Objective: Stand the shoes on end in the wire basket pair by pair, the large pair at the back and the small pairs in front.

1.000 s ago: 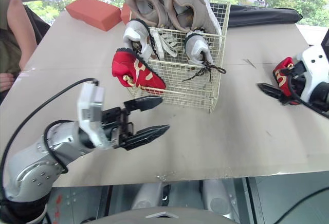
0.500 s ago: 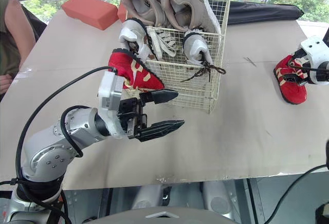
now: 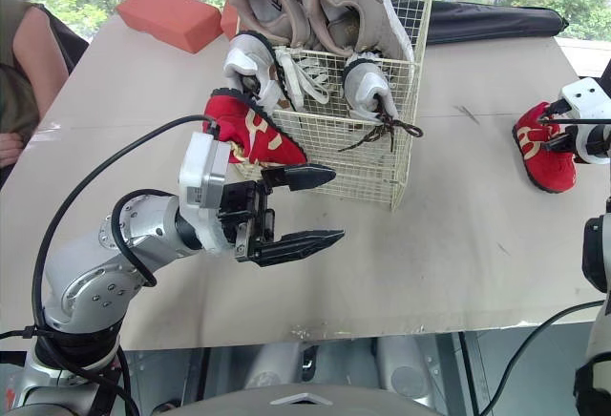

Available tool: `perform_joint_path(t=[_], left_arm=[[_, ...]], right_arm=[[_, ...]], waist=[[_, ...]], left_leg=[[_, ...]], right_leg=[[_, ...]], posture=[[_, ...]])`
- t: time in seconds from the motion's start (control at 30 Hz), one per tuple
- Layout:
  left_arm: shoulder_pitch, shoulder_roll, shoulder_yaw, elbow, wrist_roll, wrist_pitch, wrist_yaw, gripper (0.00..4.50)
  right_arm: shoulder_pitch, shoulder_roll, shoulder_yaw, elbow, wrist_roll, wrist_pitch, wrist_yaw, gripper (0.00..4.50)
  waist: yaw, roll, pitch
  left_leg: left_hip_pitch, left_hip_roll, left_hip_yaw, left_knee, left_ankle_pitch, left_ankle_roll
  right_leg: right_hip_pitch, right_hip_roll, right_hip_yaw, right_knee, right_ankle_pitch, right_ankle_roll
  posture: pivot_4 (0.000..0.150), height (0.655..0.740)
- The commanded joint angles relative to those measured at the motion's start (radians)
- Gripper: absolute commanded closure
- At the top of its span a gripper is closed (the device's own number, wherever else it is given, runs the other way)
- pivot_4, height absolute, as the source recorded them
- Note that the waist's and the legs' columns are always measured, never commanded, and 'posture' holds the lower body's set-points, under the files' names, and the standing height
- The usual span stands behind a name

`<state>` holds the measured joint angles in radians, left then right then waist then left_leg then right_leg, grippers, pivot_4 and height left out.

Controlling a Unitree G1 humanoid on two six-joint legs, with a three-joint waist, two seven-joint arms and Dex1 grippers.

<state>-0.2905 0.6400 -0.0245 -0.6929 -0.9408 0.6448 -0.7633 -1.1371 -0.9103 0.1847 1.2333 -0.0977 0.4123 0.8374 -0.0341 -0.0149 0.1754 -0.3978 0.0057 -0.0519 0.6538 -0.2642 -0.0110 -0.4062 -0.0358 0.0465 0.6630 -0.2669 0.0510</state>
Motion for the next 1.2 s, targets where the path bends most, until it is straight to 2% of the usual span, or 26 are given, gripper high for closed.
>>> perform_joint_path(t=[0.03, 0.13, 0.2, 0.23, 0.33, 0.4, 0.47, 0.53, 0.57, 0.63, 0.73, 0.83, 0.93, 1.03, 1.2], left_arm=[[-0.004, -0.002, 0.002, -0.005, 0.008, -0.027, -0.031, 0.00], [-0.016, -0.010, -0.005, 0.012, 0.014, -0.028, -0.048, 0.00], [-0.027, -0.016, -0.010, 0.024, 0.014, -0.024, -0.052, 0.00], [-0.033, -0.021, -0.009, 0.032, 0.010, -0.020, -0.050, 0.00], [-0.015, -0.050, 0.010, 0.051, 0.018, -0.042, -0.024, 0.00], [0.007, -0.084, 0.032, 0.070, 0.006, -0.073, -0.024, 0.00], [0.049, -0.130, 0.050, 0.087, 0.037, -0.169, -0.076, 0.00], [0.095, -0.154, 0.071, 0.091, 0.044, -0.221, -0.108, 0.00], [0.118, -0.165, 0.094, 0.087, 0.013, -0.229, -0.116, 0.00], [0.153, -0.163, 0.132, 0.093, -0.027, -0.234, -0.134, 0.00], [0.226, -0.140, 0.179, 0.119, -0.029, -0.255, -0.191, 0.00], [0.291, -0.117, 0.240, 0.124, -0.035, -0.259, -0.196, 0.00], [0.322, -0.095, 0.276, 0.094, -0.050, -0.253, -0.194, 0.00], [0.358, -0.087, 0.306, 0.029, -0.066, -0.249, -0.145, 0.00], [0.391, -0.077, 0.343, 0.009, -0.059, -0.253, -0.081, 0.00]], right_arm=[[-0.003, -0.058, -0.066, -0.033, 0.025, 0.006, 0.047, 4.49], [0.062, -0.085, -0.161, -0.151, 0.104, -0.003, 0.077, 4.49], [0.159, -0.092, -0.290, -0.351, 0.206, 0.038, 0.067, 4.49], [0.224, -0.082, -0.368, -0.480, 0.258, 0.061, 0.042, 4.49], [0.462, 0.106, -0.727, -1.045, 0.513, 0.138, -0.122, 4.49], [0.547, 0.223, -0.837, -1.324, 0.627, 0.199, -0.241, 4.49], [0.637, 0.334, -0.847, -1.605, 0.676, 0.206, -0.355, 4.49], [0.703, 0.454, -0.808, -1.828, 0.716, 0.105, -0.406, 4.49], [0.748, 0.495, -0.767, -1.941, 0.770, 0.113, -0.429, 4.49], [0.817, 0.539, -0.680, -2.083, 0.777, 0.119, -0.467, 4.49], [0.871, 0.580, -0.564, -2.186, 0.731, 0.091, -0.526, 4.49], [0.911, 0.639, -0.395, -2.201, 0.595, 0.006, -0.570, 4.49], [0.945, 0.651, -0.240, -2.112, 0.363, -0.164, -0.586, 4.49], [1.002, 0.702, -0.123, -2.018, 0.203, -0.330, -0.635, 4.49], [1.041, 0.767, -0.023, -1.875, 0.077, -0.532, -0.670, 4.49]], waist=[[0.000, 0.000, 0.000], [0.001, 0.000, 0.000], [0.000, 0.000, 0.000], [-0.001, 0.000, 0.000], [-0.006, 0.001, -0.001], [-0.007, 0.004, -0.002], [-0.001, 0.005, -0.002], [0.003, 0.005, -0.003], [0.004, 0.005, -0.003], [0.003, 0.004, -0.003], [-0.001, 0.004, -0.003], [-0.004, 0.004, -0.004], [-0.002, 0.003, -0.004], [-0.001, 0.001, -0.005], [-0.002, 0.001, -0.005]], left_leg=[[0.000, 0.000, 0.000, 0.000, 0.000, 0.000], [0.000, 0.000, 0.000, 0.000, 0.000, 0.000], [0.000, 0.001, 0.000, 0.000, 0.000, 0.000], [0.000, 0.001, 0.000, 0.000, 0.000, 0.000], [-0.001, 0.002, -0.001, 0.001, 0.000, 0.001], [0.000, 0.003, -0.002, 0.001, 0.000, 0.001], [0.000, 0.003, -0.006, 0.000, 0.000, 0.001], [-0.001, 0.003, -0.006, 0.000, 0.000, 0.001], [-0.001, 0.003, -0.006, 0.001, 0.000, 0.001], [-0.001, 0.002, -0.007, 0.003, -0.002, 0.003], [0.000, 0.002, -0.007, 0.007, -0.002, 0.004], [0.002, 0.001, -0.007, 0.013, -0.003, 0.005], [0.003, 0.001, -0.007, 0.015, -0.003, 0.005], [0.006, 0.001, -0.007, 0.015, -0.002, 0.005], [0.006, 0.001, -0.010, 0.015, -0.002, 0.004]], right_leg=[[0.000, 0.000, 0.000, 0.000, 0.000, 0.000], [0.000, 0.000, 0.000, 0.000, 0.000, 0.000], [0.000, 0.000, 0.000, 0.000, 0.000, 0.000], [0.000, 0.000, 0.000, 0.000, 0.000, 0.000], [0.000, 0.001, 0.000, 0.002, 0.000, 0.001], [-0.001, 0.003, 0.001, 0.003, 0.000, 0.001], [-0.002, 0.003, 0.000, 0.005, 0.000, 0.001], [-0.003, 0.002, 0.000, 0.006, 0.000, 0.001], [-0.003, 0.002, 0.000, 0.007, 0.000, 0.001], [-0.003, 0.001, 0.001, 0.009, 0.000, 0.001], [-0.002, 0.001, 0.001, 0.012, 0.000, 0.001], [0.000, 0.002, 0.001, 0.015, 0.000, 0.001], [0.002, 0.003, 0.000, 0.015, 0.000, 0.000], [0.006, 0.003, -0.002, 0.015, 0.000, 0.000], [0.006, 0.002, -0.001, 0.015, 0.000, 0.000]], posture=[[0.150, 0.7400], [0.150, 0.7400], [0.150, 0.7400], [0.150, 0.7400], [0.150, 0.7400], [0.150, 0.7400], [0.150, 0.7400], [0.150, 0.7400], [0.150, 0.7400], [0.150, 0.7400], [0.150, 0.7400], [0.150, 0.7400], [0.150, 0.7400], [0.150, 0.7400], [0.150, 0.7400]])
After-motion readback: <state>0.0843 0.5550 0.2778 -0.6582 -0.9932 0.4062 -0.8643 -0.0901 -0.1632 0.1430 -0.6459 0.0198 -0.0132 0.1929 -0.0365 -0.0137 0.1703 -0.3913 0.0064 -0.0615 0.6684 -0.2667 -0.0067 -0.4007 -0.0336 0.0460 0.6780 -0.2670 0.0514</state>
